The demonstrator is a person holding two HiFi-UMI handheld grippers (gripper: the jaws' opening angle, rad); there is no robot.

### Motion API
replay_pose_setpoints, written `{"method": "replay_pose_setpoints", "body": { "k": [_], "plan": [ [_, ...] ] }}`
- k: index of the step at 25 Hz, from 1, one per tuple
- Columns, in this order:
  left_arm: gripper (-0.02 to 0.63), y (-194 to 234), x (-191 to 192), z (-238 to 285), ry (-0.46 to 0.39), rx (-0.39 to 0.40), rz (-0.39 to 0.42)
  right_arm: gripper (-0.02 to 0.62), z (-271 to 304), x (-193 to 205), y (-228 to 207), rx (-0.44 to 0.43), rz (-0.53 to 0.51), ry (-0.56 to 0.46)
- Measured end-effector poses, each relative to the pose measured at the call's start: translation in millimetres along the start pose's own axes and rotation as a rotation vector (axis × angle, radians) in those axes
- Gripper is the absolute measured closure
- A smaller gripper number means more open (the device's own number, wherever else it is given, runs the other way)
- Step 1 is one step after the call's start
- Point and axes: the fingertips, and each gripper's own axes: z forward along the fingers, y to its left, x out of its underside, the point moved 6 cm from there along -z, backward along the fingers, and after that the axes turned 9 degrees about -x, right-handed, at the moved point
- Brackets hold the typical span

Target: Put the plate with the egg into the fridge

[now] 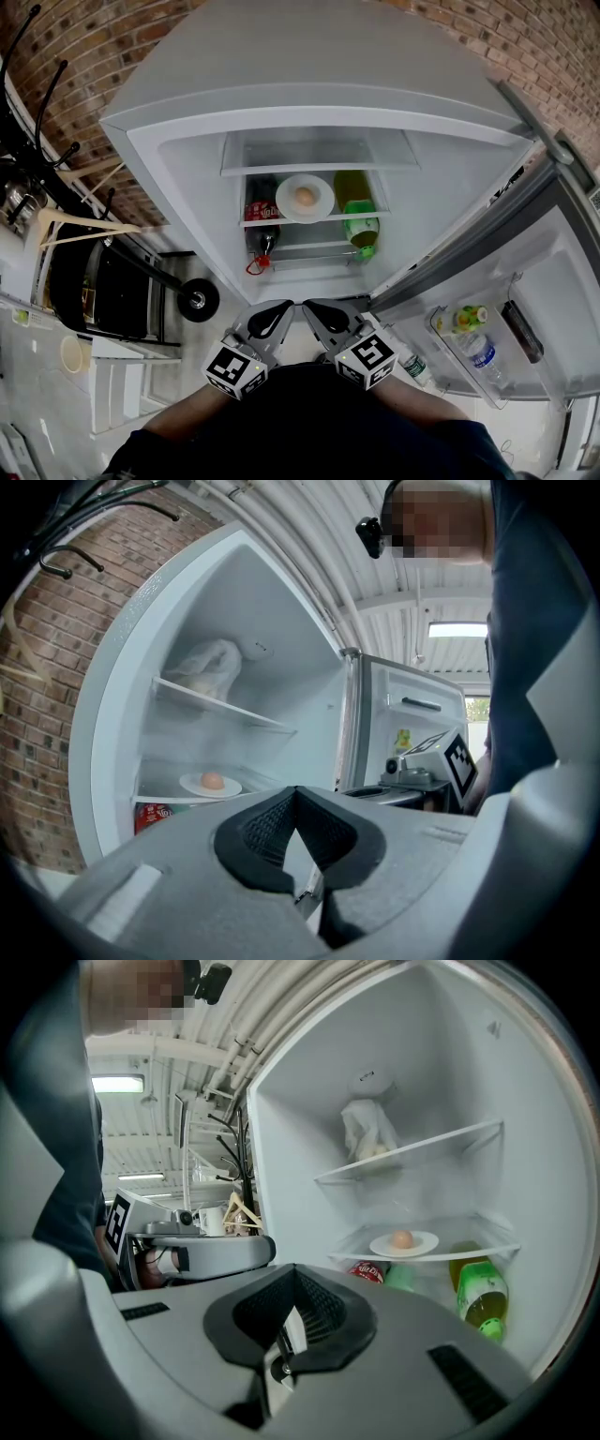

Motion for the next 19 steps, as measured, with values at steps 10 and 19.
{"method": "replay_pose_setpoints", "body": {
  "k": [10, 19],
  "plan": [
    [0.601, -2.1, 0.7, -1.8, 0.000, -0.005, 0.005, 0.586, -3.0, 1.0, 1.4, -0.002, 0.001, 0.004],
    [0.601, -3.9, 1.0, -1.5, 0.001, 0.000, 0.007, 0.586, -4.3, 1.6, 2.0, -0.006, -0.005, 0.003]
  ]
}}
